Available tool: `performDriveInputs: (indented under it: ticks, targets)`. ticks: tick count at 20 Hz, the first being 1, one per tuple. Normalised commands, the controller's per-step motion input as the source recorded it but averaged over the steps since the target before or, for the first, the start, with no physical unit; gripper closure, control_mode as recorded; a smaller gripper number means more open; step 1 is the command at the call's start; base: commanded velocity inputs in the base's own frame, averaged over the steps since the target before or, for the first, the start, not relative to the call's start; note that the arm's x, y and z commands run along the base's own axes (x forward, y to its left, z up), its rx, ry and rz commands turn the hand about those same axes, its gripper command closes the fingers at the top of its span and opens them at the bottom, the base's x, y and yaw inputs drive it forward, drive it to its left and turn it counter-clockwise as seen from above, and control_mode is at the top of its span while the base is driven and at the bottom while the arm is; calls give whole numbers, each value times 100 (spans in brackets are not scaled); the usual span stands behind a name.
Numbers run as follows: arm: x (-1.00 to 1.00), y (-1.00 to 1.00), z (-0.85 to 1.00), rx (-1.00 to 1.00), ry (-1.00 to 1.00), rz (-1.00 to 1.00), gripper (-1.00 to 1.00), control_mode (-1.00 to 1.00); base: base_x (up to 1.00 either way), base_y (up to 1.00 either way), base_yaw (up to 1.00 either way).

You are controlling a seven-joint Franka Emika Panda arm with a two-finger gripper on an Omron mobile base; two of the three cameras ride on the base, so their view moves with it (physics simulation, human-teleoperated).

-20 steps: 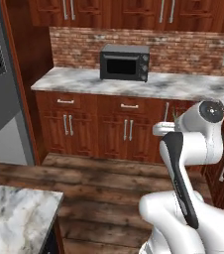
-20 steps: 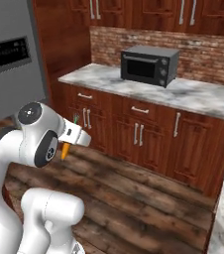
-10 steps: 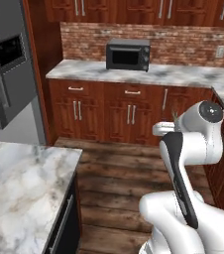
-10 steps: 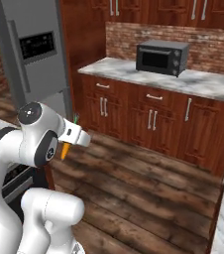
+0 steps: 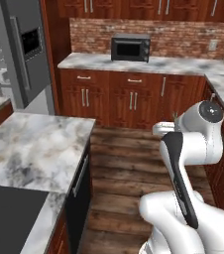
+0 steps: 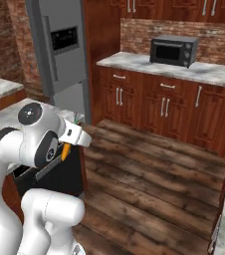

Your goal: Place the carrots inside the fridge drawer. Close the drawer after placing the vegetables.

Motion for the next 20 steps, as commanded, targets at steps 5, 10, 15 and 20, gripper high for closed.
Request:
performDriveInputs:
  ticks: [5, 10, 15, 20]
  targets:
    - [0, 0, 0, 0, 0, 0, 100, 100, -90, 55, 0]
    - [0, 0, 0, 0, 0, 0, 100, 100, -87, 56, 0]
    - [0, 0, 0, 0, 0, 0, 100, 100, -77, 79, 0]
    - [0, 0, 0, 0, 0, 0, 100, 100, -71, 97, 0]
